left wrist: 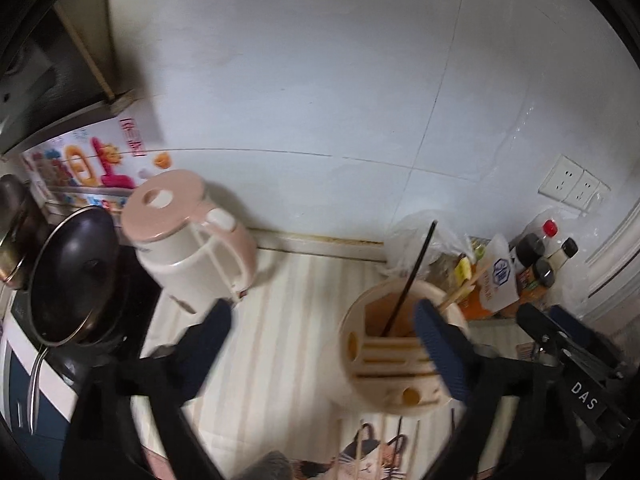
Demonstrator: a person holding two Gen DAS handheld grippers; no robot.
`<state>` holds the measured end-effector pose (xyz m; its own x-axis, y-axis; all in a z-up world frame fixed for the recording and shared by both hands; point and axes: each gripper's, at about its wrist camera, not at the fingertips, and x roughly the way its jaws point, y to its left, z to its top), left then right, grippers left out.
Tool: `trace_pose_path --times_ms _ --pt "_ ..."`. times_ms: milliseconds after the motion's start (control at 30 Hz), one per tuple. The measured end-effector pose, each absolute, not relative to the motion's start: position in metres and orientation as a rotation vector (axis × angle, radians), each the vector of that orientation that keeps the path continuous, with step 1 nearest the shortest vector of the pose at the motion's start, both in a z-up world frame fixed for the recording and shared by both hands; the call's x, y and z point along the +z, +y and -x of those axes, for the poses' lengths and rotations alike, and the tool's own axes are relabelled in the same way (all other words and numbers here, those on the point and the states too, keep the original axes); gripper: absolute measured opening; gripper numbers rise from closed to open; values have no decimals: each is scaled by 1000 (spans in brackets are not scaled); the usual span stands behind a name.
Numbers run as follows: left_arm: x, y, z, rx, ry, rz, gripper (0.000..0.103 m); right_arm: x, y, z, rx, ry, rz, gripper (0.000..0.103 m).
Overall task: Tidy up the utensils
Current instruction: 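Lower both chopsticks into the holder and open both tools, then move both open tools back down to the chopsticks on the tablecloth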
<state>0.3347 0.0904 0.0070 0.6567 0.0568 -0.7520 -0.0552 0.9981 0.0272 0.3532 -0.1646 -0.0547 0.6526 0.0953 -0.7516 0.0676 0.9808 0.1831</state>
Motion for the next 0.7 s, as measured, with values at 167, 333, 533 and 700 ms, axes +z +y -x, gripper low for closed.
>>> trace_pose_path --times_ms 167,333,533,700 --pt "-4 89 -315 108 844 -64 103 -60 -152 -332 -86 861 -56 102" --pt "-3 92 -294 104 833 -58 103 -60 -150 -309 -114 832 -28 102" --pt "15 82 -263 79 772 -71 103 -37 -156 -271 -136 761 -61 102" --pt "31 78 -243 80 718 -92 103 -22 -164 -238 -134 730 -90 102"
